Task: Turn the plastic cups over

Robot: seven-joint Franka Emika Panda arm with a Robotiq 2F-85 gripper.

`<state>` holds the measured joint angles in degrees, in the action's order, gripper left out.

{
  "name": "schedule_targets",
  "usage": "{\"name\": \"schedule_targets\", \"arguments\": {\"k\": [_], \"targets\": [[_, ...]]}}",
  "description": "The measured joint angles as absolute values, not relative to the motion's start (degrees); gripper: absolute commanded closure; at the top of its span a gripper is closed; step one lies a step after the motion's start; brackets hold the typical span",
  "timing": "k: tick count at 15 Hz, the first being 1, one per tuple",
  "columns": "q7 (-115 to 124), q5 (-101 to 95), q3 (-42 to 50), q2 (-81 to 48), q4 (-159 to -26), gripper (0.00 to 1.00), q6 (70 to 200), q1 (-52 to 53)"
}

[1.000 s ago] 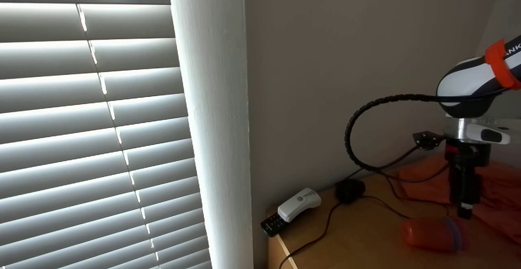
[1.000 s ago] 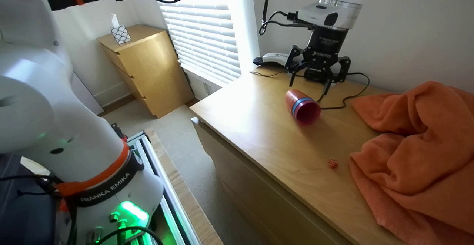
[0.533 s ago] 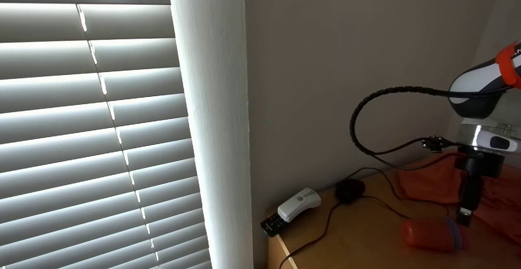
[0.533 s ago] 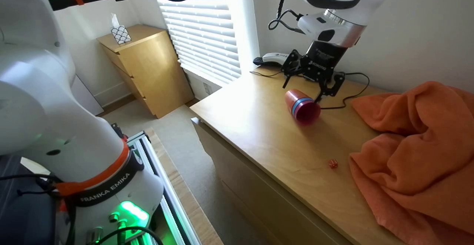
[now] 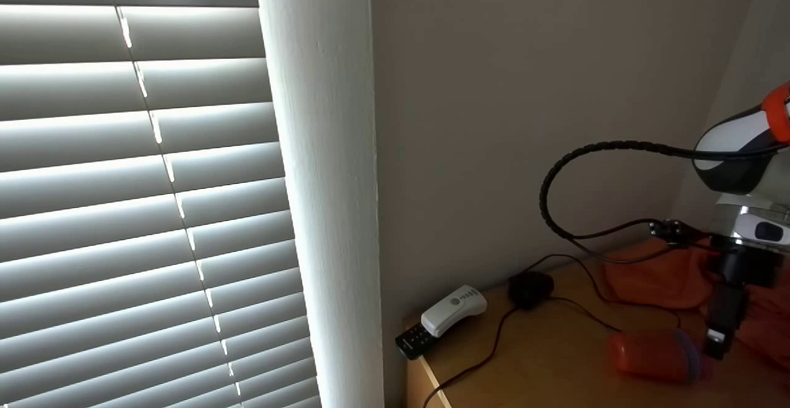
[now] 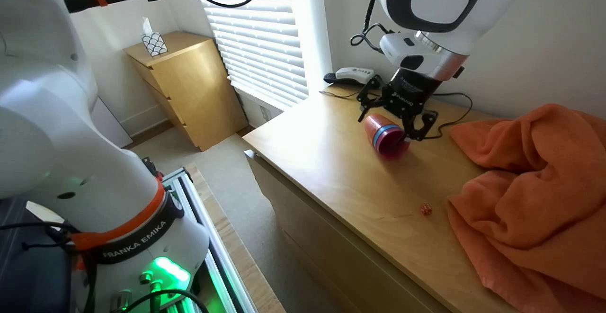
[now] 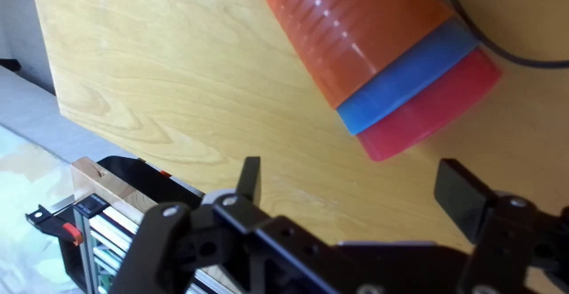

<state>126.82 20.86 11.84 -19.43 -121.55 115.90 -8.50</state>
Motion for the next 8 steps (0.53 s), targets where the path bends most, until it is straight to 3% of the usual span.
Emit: {"name": "schedule_targets", "arguments": {"k": [4, 5, 7, 8], "targets": [[126.3, 24.8, 11.7, -20.1, -121.4, 0.03, 116.4, -8.8], [126.0, 25.8, 11.6, -20.3, -121.3, 0.25, 116.7, -8.8], [125.7, 27.5, 11.4, -21.1, -121.1, 0.29, 117.1, -8.8], [125.7, 28.1, 11.4, -21.5, -120.8, 0.37, 117.3, -8.8]]}}
